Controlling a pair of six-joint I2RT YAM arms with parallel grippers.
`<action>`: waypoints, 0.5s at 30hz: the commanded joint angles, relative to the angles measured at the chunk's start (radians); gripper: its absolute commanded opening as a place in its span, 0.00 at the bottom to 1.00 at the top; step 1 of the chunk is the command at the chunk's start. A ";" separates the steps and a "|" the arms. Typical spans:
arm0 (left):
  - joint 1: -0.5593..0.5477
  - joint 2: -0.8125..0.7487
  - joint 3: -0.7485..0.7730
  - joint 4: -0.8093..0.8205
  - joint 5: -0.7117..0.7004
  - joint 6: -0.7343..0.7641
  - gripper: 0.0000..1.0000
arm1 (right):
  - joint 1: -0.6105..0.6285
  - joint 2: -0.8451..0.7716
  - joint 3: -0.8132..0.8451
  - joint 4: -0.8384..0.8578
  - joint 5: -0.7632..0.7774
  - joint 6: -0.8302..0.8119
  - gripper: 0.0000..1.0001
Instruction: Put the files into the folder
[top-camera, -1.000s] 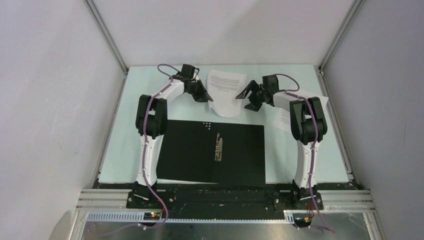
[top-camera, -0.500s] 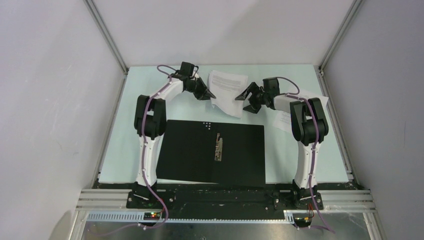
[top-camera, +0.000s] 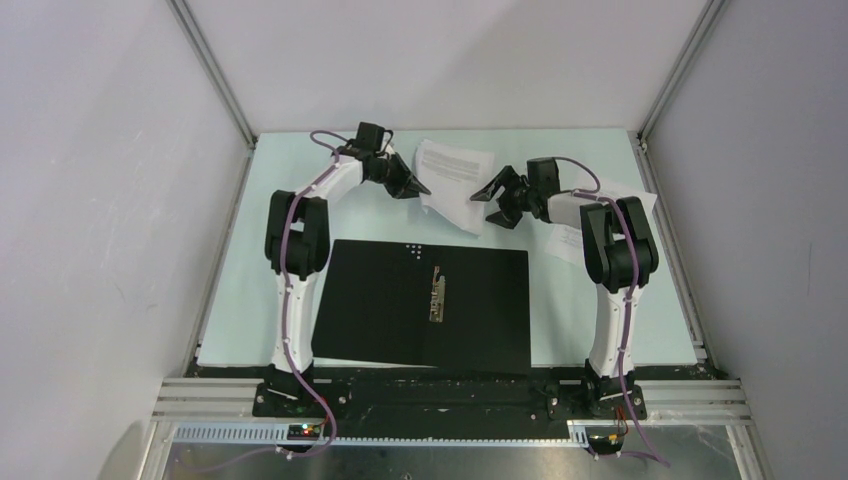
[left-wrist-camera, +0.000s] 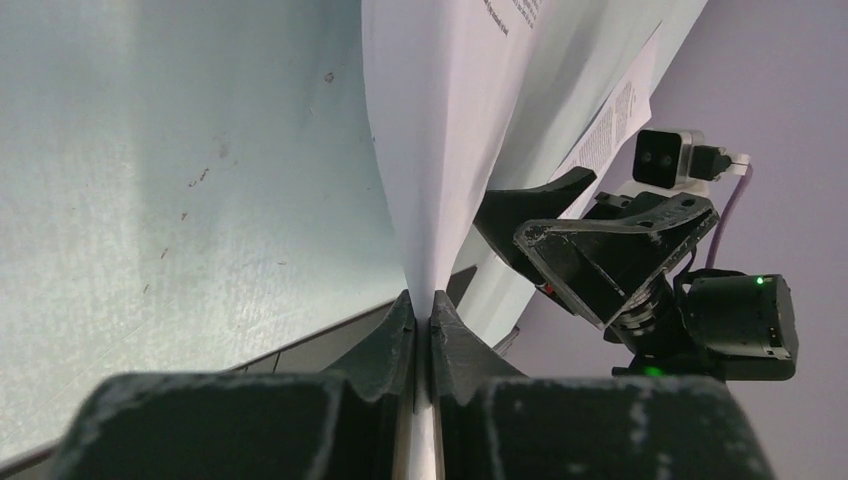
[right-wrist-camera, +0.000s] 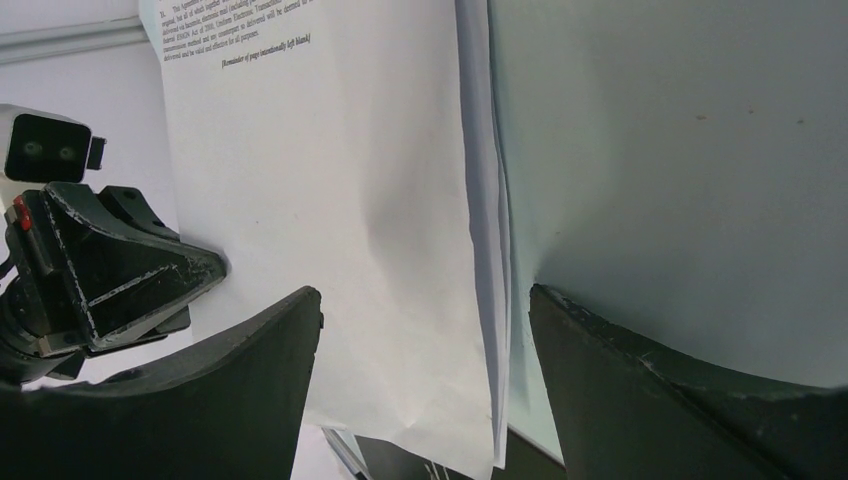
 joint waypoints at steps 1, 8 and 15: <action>0.007 -0.085 -0.006 0.014 0.046 -0.027 0.11 | 0.013 0.019 -0.051 -0.076 0.047 0.003 0.82; 0.006 -0.088 -0.009 0.016 0.061 -0.039 0.11 | 0.029 0.049 -0.055 0.019 0.001 0.060 0.82; 0.006 -0.090 -0.015 0.019 0.069 -0.044 0.11 | 0.030 0.080 -0.079 0.138 -0.042 0.139 0.83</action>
